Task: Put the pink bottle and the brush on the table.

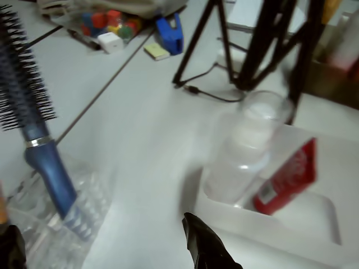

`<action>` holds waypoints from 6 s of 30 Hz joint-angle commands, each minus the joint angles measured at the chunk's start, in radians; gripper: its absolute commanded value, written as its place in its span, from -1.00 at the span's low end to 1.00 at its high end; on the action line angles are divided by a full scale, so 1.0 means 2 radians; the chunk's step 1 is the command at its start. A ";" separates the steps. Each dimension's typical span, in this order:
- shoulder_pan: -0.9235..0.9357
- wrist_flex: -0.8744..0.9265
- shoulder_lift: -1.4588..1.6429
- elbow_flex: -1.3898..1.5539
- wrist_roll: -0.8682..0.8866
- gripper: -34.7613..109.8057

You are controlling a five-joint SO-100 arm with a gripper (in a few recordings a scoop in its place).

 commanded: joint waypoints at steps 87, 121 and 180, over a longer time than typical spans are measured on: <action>-0.167 -0.136 -0.362 -0.258 -0.009 -0.52; -0.152 0.008 -0.117 -0.266 0.004 -0.52; 0.495 0.512 0.123 -0.084 -0.235 -0.52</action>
